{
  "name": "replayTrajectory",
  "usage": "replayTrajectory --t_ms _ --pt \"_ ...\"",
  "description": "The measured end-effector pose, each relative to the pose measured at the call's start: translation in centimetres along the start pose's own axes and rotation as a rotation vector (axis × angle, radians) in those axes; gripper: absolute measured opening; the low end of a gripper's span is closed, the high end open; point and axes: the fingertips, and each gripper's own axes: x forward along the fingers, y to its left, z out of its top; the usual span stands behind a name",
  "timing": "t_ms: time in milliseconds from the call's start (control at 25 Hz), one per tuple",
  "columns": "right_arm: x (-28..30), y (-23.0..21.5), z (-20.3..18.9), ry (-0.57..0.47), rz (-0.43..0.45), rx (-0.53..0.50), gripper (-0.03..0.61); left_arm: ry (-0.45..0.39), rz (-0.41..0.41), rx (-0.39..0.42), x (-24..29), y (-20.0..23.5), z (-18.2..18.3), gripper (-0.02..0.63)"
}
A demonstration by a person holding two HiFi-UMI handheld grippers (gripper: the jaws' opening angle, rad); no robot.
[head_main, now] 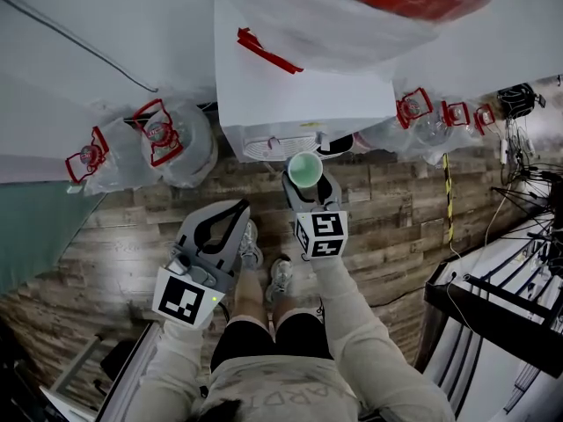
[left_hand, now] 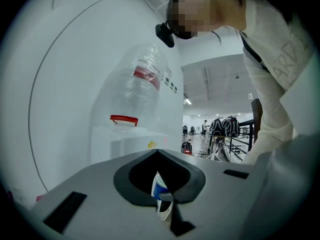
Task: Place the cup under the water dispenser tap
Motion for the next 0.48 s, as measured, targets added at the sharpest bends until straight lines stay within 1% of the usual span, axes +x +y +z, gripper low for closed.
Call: replayTrajectory --t_ms 480 --pt "3.2 -2.5 -4.7 0.026 -0.025 0.028 0.285 0.030 -0.010 -0.002 -0.1 -1.0 -4.3 0.005"
